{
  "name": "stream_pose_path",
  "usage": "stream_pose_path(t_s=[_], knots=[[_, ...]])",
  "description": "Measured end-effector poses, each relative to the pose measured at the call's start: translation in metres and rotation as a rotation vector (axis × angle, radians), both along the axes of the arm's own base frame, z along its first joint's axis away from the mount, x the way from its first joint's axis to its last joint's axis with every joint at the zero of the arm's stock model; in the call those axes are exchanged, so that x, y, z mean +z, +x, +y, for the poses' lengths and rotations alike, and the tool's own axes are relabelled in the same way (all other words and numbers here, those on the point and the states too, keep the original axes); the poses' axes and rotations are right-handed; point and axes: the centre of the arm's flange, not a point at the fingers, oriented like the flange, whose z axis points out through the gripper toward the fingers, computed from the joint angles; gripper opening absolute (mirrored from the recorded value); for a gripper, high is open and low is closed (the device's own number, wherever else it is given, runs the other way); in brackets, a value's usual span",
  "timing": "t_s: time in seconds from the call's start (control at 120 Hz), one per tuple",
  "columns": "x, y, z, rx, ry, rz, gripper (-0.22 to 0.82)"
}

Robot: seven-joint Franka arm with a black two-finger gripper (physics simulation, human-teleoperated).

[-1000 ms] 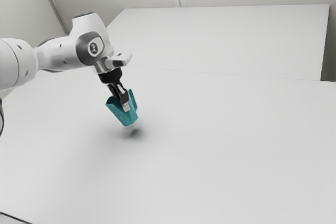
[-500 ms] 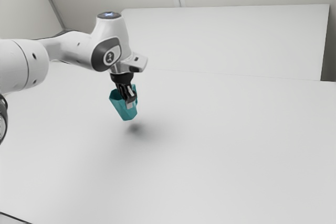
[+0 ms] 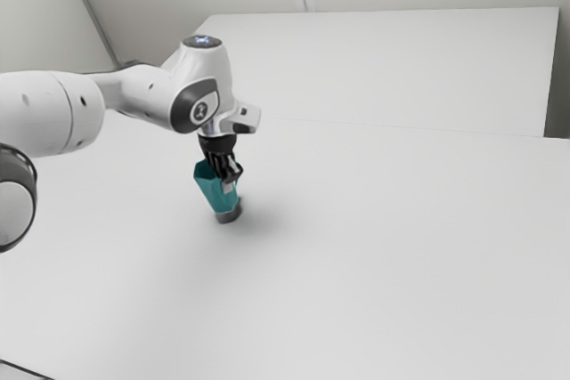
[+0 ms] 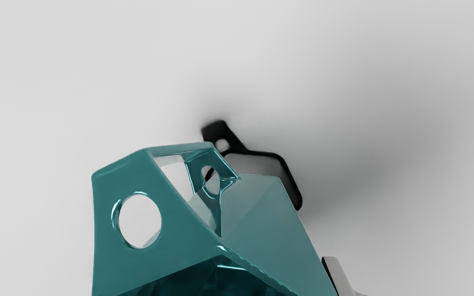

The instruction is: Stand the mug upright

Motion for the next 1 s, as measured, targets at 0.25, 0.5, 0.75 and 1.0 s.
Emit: stream_pose_path(t_s=[0.25, 0.5, 0.75, 1.0], knots=[[-0.013, 0.002, 0.000, 0.023, 0.005, 0.003, -0.18], [-0.015, 0.003, -0.001, 0.040, 0.006, -0.002, -0.16], [-0.016, 0.003, -0.001, 0.051, -0.003, 0.002, 0.33], [0.014, -0.001, -0.005, 0.050, -0.013, -0.037, 0.52]])
